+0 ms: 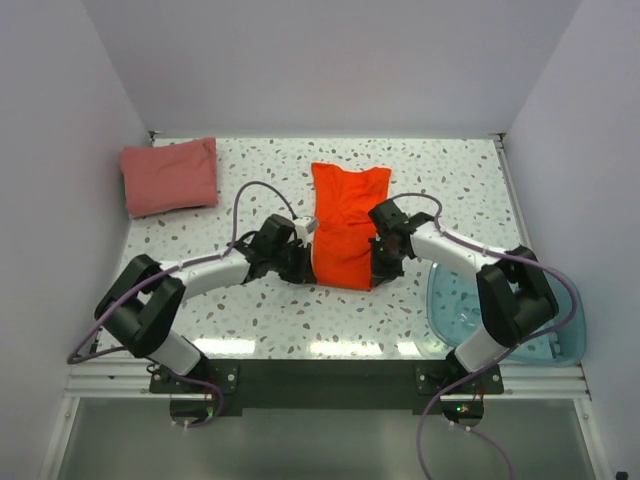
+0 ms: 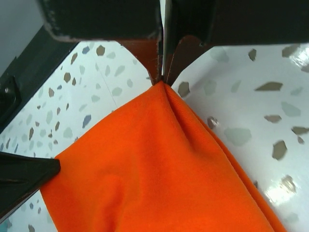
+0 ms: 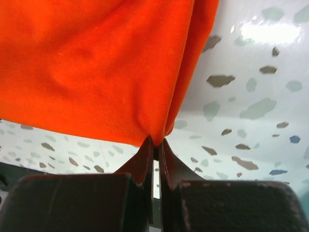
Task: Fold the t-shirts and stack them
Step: Fold the tshirt
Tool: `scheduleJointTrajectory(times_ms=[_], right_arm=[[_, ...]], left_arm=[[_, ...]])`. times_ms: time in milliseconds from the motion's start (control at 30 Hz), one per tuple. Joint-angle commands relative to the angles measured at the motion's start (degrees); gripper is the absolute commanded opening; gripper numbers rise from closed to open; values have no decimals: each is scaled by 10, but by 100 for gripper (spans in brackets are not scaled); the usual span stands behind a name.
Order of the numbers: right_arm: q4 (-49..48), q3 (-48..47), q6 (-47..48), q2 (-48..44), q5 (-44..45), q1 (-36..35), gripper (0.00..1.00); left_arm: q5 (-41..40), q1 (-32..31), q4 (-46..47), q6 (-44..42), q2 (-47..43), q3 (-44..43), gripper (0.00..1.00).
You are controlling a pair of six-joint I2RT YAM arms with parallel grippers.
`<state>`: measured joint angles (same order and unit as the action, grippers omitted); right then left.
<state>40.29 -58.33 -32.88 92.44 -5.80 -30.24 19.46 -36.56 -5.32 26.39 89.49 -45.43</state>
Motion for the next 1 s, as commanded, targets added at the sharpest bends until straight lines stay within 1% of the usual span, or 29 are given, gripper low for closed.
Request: scheduleJointTrajectory(times_ms=[0,133,233,367,533,767,967], right_arm=[[51,13,-10,-41,-7,-25,0],[59,37,-32,-73,-9,-45,0],[69,45,-52,-104,-13,-61,0],[99,44,-65,-136,-18,-83,0],[124,36,-84,-168,-20,-96,0],[166,7,-101,-207,-16,-110,0],[195,-47,-100,-203,21,-108,0]], left_arm=[[14,-12,0,7,-49,32,0],[12,-29,-1,28,-89,74,0],[4,-38,-17,40,-127,89,0],[0,-48,-48,49,-179,92,0],[14,-52,-79,49,-208,91,0],[15,-59,-125,39,-243,61,0],[-3,-59,-142,38,-231,-3,0]])
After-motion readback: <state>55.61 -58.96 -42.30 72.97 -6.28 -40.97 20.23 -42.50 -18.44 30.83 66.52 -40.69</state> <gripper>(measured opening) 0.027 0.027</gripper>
